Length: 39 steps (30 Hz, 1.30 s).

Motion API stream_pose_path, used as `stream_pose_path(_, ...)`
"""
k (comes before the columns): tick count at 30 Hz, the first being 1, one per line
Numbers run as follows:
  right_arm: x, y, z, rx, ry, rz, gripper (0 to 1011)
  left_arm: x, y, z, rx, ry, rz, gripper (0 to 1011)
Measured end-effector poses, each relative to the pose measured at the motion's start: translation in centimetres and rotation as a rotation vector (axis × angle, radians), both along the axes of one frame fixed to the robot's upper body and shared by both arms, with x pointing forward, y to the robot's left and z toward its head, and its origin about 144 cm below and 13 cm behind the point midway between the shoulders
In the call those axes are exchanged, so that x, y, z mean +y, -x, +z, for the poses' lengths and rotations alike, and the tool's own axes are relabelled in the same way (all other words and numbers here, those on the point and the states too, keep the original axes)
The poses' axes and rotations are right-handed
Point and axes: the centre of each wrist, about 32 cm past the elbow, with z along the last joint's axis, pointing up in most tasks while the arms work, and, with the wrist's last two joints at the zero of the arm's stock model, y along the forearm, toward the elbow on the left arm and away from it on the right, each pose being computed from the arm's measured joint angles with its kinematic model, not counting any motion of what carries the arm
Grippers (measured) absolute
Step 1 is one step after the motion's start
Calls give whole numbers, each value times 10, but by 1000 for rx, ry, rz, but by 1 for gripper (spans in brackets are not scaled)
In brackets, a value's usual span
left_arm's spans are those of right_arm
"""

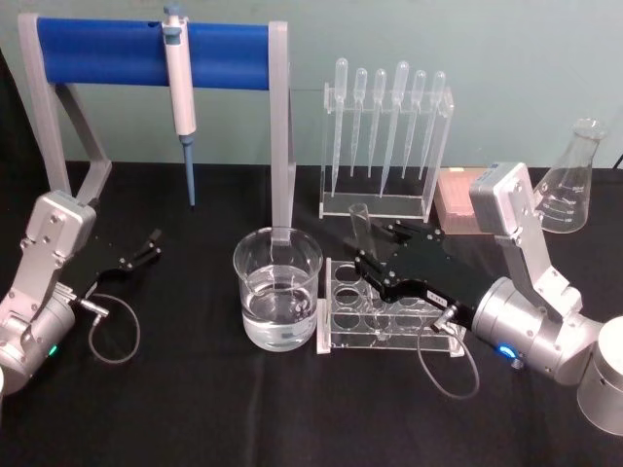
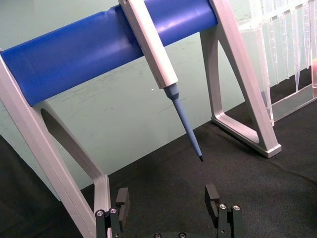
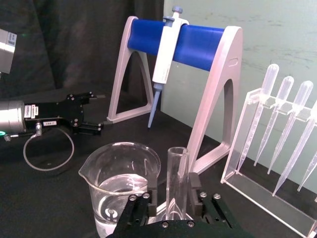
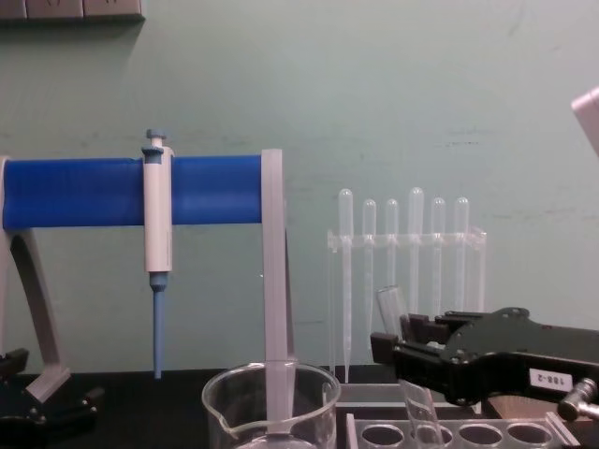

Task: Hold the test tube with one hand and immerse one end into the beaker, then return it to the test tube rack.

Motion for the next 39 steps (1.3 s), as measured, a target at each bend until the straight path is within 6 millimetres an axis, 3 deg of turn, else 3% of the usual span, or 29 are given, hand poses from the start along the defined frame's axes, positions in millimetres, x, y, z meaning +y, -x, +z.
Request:
stream_pose_path(4,-3,6,-1,9,3,-9,483,0,0,0,0,0,0,1000)
stream_pose_path(14,-23,49,-10,17,-8,-106,820,0,0,0,0,0,0,1000)
stream_pose_path(19,-40,58,-18,-29,-51,-269,954,0,0,0,0,0,0,1000)
stream_pose_path(27,-54,44,-50,-93,-127,-562,1004,0,0,0,0,0,0,1000)
stream_pose_path(34,-54,31,-70,-86,-126,-624,1004,0,0,0,0,0,0,1000)
stream_pose_path(39,-53,30,-71,-89,-119,-625,1004,0,0,0,0,0,0,1000)
